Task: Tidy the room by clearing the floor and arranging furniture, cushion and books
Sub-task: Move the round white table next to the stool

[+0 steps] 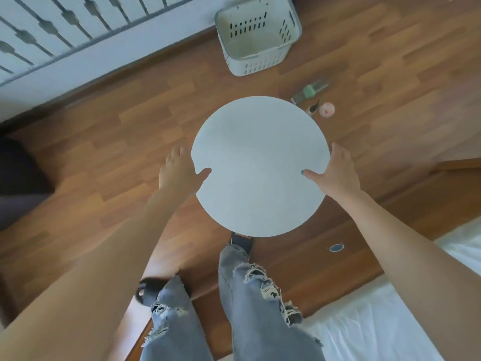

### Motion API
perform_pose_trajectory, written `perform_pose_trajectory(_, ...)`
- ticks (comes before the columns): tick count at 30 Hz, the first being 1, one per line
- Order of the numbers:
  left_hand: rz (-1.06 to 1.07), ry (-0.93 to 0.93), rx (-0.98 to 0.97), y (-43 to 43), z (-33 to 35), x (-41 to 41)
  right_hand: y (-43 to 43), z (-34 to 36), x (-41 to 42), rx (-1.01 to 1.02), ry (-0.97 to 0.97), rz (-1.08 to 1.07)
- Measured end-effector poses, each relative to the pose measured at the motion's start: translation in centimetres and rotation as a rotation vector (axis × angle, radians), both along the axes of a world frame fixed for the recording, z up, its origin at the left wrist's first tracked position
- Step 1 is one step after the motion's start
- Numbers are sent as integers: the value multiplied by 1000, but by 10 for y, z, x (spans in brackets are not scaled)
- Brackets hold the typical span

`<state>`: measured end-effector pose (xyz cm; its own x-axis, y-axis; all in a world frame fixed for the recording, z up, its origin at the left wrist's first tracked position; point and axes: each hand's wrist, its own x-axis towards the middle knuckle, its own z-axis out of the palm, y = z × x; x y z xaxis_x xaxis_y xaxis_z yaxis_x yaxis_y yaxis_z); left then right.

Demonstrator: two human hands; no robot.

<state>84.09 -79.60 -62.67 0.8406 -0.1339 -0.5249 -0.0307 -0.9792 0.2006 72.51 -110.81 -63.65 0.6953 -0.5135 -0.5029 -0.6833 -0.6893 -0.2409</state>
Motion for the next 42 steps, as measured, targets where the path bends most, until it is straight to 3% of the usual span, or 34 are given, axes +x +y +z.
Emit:
perform_pose_trajectory(8, 68, 152, 68, -5, -46, 5, -20, -37, -3, 107, 76, -122)
perform_pose_trajectory(13, 134, 242, 21, -12, -63, 2, -11, -57, -12, 176, 98, -51)
perform_pose_trajectory(16, 181, 260, -31, -15, -73, 0, -8, -68, -15, 258, 17, -184)
perform_pose_trajectory(20, 258, 281, -107, -16, -83, 3, -18, -79, -9, 421, 58, -411)
perform_pose_trajectory(32, 384, 392, -129, -2, -78, 0, -6, -63, -17, 341, 173, -359)
perform_pose_trajectory(42, 443, 379, -103, 78, -20, -33, 59, -4, -26, 371, 178, -288)
